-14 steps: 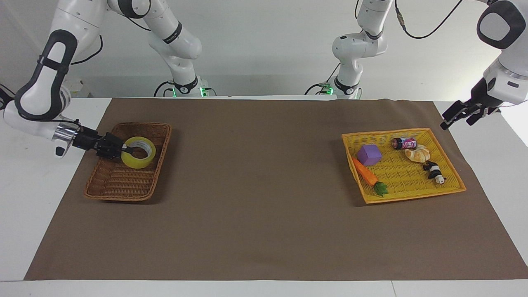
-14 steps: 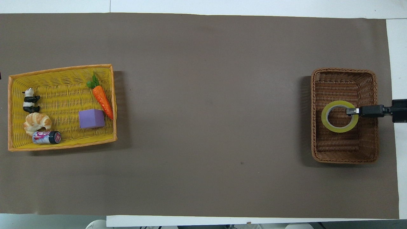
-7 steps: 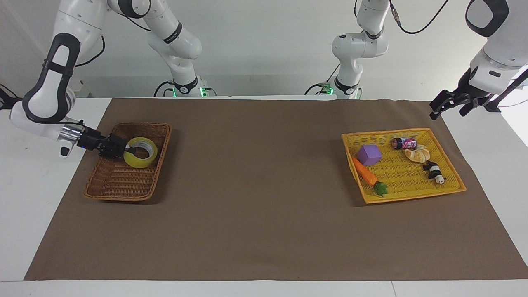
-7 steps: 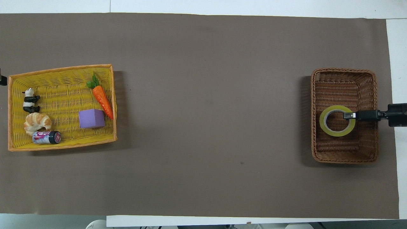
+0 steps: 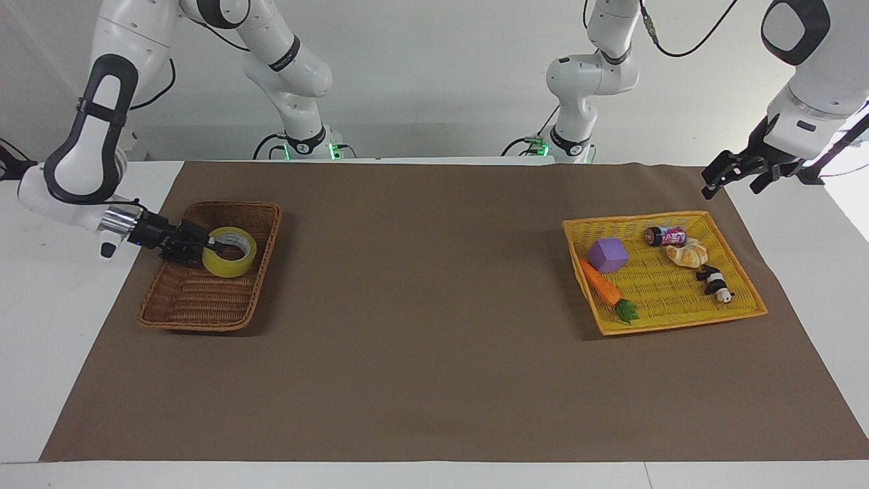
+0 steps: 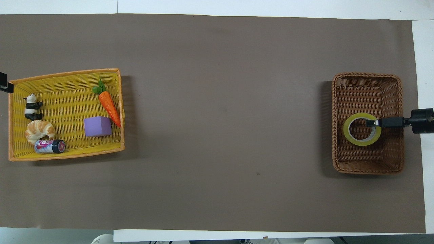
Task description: Move tape to another basket
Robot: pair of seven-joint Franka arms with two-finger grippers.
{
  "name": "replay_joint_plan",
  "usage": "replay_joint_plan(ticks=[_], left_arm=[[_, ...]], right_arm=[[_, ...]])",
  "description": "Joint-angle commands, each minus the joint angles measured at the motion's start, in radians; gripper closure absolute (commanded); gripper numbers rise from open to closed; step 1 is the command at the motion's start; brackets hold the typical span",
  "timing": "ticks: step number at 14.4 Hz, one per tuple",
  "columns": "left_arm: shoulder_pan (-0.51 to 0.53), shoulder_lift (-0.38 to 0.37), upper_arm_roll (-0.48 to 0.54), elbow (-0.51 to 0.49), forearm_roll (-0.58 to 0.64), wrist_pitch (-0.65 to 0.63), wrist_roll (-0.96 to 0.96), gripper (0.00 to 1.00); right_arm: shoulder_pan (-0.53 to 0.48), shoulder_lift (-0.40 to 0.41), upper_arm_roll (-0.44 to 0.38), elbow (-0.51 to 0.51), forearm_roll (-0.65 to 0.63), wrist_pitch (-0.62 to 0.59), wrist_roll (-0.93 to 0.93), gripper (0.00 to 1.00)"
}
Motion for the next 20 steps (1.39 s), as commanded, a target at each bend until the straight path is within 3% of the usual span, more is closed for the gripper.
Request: replay_joint_plan(ticks=[1,5,10,14,16,20], left_arm=[[0.002,-0.017,0.009,-0.017,0.018,-0.016,0.001,0.0],[0.0,-0.019,0.012,-0.017,0.018,-0.015,0.001,0.0],[-0.001,-0.019,0.012,-0.017,0.018,-0.015,0.001,0.0],[0.002,-0.019,0.012,-0.017,0.018,-0.015,0.001,0.0],[0.0,-0.019,0.012,-0.017,0.018,-0.015,0.001,0.0],[0.0,-0.017,0.012,-0.017,0.018,-0.015,0.001,0.0]], right_arm=[[-0.004,-0.021,0.002,-0.016,-0.021,0.013,-0.027,0.0],[0.006,-0.029,0.008,0.069,-0.12,0.015,-0.044,0.0],[0.115,-0.15,0.007,0.106,-0.325,0.073,-0.024,0.0],[0.192,-0.234,0.008,0.149,-0.479,0.047,0.195,0.0],[0.224,-0.265,0.01,0.184,-0.546,-0.017,0.319,0.0],[0.315,-0.27,0.011,0.374,-0.697,-0.27,0.67,0.0]])
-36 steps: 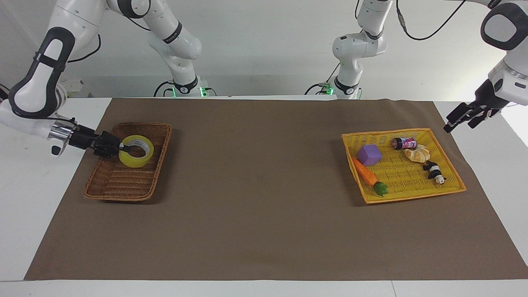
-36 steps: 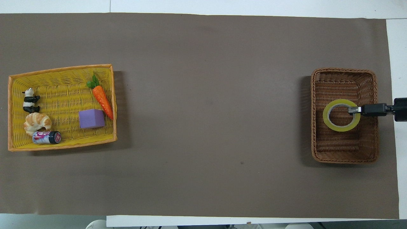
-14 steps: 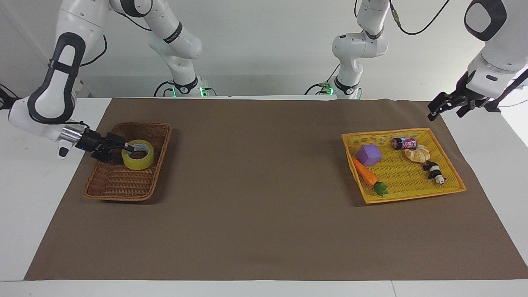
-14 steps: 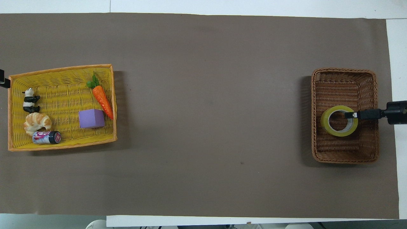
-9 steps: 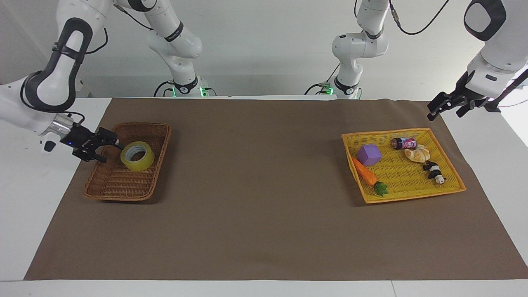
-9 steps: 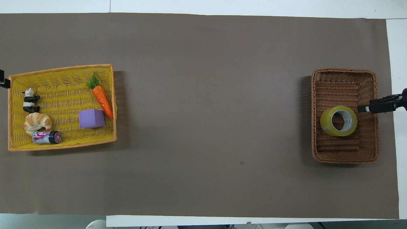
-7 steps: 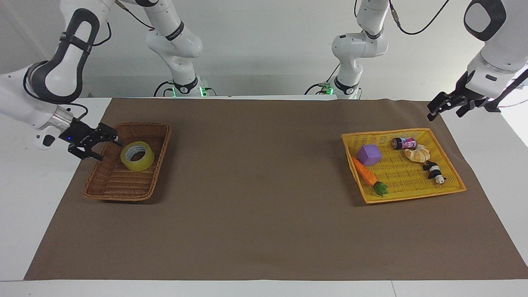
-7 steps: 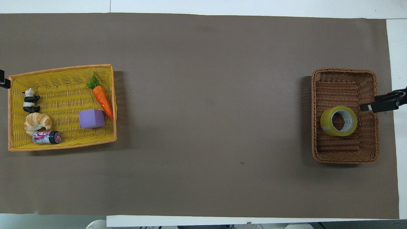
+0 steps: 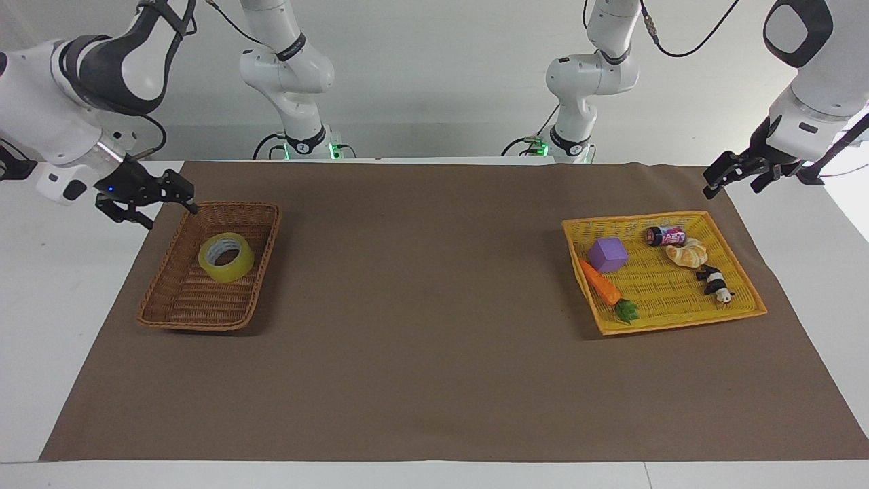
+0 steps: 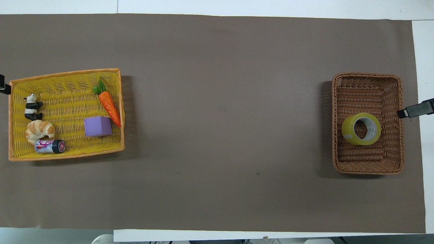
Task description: Move tape to another basket
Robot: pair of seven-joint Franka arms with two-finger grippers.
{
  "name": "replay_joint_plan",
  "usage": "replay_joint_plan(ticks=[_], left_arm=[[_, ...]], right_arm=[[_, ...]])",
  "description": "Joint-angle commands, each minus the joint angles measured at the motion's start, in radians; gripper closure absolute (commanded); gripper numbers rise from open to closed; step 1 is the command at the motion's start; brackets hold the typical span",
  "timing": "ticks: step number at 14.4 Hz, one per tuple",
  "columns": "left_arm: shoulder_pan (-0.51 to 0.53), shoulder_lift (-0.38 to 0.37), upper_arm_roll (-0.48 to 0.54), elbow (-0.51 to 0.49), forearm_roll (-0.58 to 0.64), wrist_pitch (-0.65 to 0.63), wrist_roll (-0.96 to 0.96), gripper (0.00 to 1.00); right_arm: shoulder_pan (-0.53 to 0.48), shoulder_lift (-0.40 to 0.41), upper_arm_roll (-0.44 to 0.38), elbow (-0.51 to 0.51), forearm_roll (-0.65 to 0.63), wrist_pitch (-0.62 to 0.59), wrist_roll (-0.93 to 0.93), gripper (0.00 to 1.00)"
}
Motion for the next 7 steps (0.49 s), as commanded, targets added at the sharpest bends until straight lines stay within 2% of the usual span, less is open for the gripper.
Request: replay_joint_plan(ticks=[1,4,7], left_arm=[[-0.003,-0.018,0.002,-0.016,0.018,-0.01,0.001,0.0],[-0.003,-0.018,0.002,-0.016,0.018,-0.01,0.001,0.0],[-0.003,-0.018,0.002,-0.016,0.018,-0.01,0.001,0.0]], right_arm=[[0.052,0.009,0.002,0.134,-0.057,-0.142,0.21,0.0],[0.072,0.006,0.0,0.204,-0.102,-0.171,0.208,0.0],[0.072,-0.017,0.002,0.207,-0.112,-0.18,0.206,0.0]])
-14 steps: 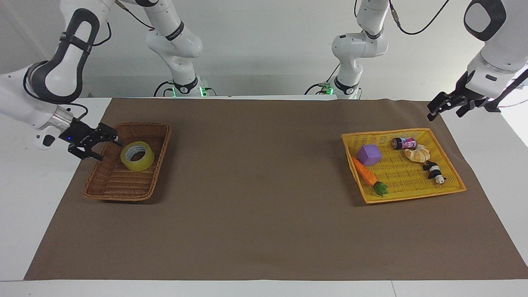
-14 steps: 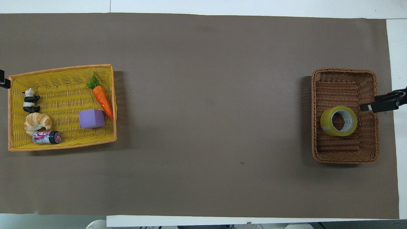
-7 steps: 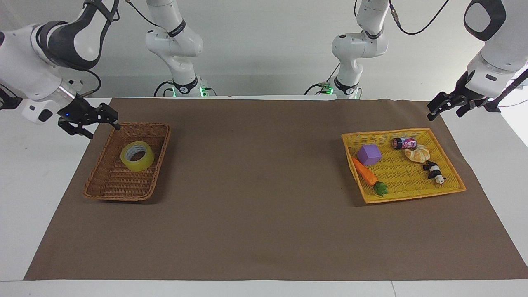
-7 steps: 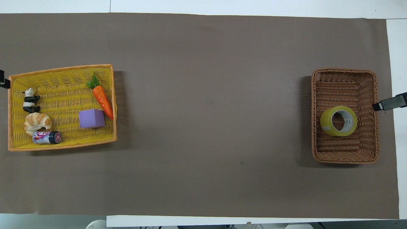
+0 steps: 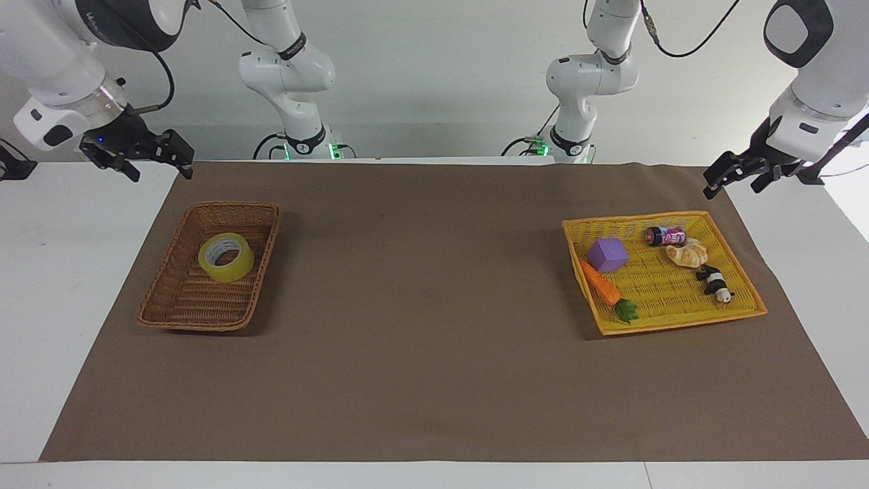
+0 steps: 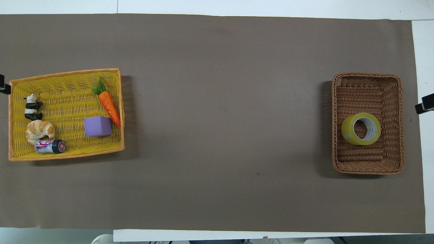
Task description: Move tape to another basket
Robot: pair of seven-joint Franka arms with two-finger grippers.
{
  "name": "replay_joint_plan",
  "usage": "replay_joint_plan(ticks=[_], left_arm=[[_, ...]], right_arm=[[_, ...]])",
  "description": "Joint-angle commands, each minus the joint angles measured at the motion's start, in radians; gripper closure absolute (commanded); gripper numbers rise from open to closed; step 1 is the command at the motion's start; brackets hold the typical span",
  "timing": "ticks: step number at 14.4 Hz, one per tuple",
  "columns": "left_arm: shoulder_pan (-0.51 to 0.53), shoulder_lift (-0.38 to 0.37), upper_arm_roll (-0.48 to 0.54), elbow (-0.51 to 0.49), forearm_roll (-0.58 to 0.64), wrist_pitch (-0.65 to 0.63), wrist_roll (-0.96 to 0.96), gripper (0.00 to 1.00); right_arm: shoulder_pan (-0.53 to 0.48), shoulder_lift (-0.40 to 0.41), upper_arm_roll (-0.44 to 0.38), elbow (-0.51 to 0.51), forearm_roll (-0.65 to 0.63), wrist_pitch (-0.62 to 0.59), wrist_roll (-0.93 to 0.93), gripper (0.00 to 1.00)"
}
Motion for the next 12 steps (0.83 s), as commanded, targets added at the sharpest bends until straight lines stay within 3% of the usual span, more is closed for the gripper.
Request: replay_joint_plan(ticks=[1,12], left_arm=[[-0.003,-0.018,0.002,-0.016,0.018,-0.009,0.001,0.0],[-0.003,-0.018,0.002,-0.016,0.018,-0.009,0.001,0.0]], right_arm=[[-0.004,-0.001,0.005,0.021,-0.023,-0.021,0.009,0.0],[0.033,-0.025,-0.004,-0.023,-0.052,-0.044,0.021,0.0]])
